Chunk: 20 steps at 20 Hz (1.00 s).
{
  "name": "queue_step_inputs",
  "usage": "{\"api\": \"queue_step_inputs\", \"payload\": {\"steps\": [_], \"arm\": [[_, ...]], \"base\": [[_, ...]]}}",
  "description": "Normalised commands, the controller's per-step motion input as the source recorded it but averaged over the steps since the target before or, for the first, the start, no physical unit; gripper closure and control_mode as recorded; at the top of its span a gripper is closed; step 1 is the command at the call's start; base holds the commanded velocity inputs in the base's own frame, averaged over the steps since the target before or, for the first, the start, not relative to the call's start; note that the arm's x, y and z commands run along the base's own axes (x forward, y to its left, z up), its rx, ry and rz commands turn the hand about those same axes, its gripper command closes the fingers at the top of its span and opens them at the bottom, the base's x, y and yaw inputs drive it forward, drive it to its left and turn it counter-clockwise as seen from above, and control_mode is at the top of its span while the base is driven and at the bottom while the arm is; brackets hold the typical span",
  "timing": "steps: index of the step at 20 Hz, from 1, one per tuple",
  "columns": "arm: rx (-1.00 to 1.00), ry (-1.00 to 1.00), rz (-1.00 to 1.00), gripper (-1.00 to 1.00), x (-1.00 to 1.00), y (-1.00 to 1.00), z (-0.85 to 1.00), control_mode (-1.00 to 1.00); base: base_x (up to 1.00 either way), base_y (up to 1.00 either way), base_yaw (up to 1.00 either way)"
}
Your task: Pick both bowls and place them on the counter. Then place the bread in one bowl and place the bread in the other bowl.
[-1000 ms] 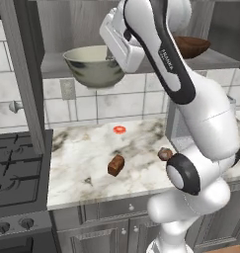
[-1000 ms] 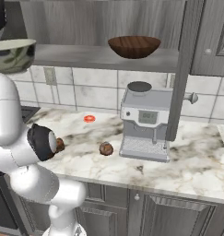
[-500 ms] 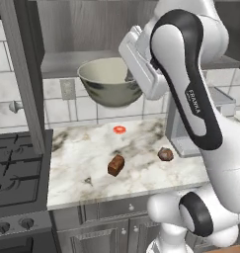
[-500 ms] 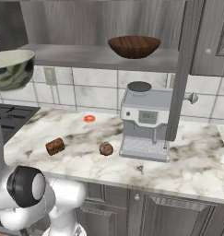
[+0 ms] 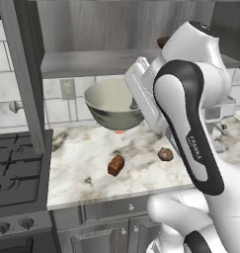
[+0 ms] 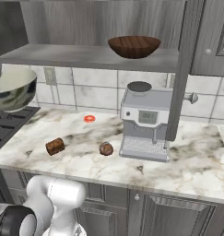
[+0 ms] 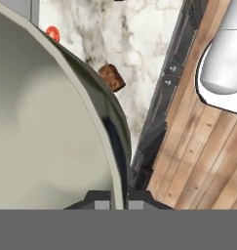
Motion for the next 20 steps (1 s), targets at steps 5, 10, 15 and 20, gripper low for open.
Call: {"api": "queue_step_inputs", "payload": {"steps": [5,10,15,20], "arm": [[0.00,0.00,0.00,1.00,-0.03,0.00,-0.57,-1.00],[0.00,0.00,0.00,1.00,0.07,0.03,-0.50,-1.00],[0.00,0.02,0.01,1.00,0.38,0.26,-0.39,-1.00],[0.00,0.12,0.00,1.00,0.43,0.18,-0.48,-1.00]], "base": [[0.00,0.00,0.00],[0.00,0.00,0.00],[0.00,0.00,0.00],[0.00,0.00,0.00]]}}
